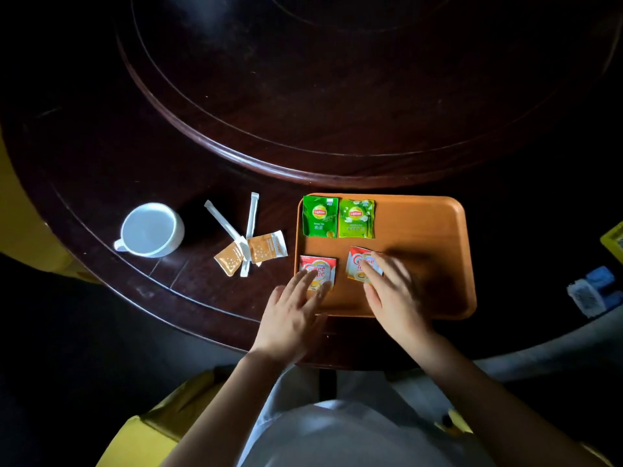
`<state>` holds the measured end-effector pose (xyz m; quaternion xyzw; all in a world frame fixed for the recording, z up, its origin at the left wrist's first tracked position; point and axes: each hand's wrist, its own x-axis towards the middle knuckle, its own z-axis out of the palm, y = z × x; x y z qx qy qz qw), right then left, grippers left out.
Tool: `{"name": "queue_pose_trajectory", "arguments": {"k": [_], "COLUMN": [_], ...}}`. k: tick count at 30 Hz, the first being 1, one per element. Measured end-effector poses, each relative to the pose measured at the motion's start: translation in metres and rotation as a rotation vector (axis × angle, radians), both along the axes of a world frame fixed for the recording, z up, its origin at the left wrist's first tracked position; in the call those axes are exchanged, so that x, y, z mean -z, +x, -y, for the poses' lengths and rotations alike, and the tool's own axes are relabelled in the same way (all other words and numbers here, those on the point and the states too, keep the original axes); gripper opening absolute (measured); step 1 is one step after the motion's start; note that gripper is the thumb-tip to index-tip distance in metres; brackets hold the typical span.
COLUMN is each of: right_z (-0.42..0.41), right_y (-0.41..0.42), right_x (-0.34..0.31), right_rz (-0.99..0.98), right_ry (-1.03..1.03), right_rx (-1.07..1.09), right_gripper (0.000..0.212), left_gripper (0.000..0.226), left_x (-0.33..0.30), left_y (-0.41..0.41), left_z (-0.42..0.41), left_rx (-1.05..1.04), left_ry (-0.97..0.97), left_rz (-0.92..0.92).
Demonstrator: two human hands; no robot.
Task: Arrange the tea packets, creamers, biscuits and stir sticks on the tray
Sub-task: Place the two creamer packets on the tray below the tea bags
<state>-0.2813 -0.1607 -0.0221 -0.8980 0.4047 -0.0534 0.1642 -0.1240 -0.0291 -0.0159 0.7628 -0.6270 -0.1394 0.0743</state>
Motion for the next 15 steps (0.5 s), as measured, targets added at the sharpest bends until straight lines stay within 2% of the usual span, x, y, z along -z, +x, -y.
{"name": "queue_pose_trajectory", "arguments": {"k": [4,15], "right_z": [-0.012,0.001], "right_y": [0.002,0.009], "right_x": [0.001,0.004], "right_rz": [-0.154,-0.166], "right_ry": [0.028,0.019], "right_rx": [-0.029,-0.103], "right_gripper": [0.047,0.043], "left_gripper": [0.053,0.055], "left_x": [0.002,0.002], "left_y": [-0.009,-0.007], "left_z": [0.002,0.029], "left_rx": [-0.045,-0.093], "left_ry": [0.148,0.196], "left_rz": [-0.001,0.050]}}
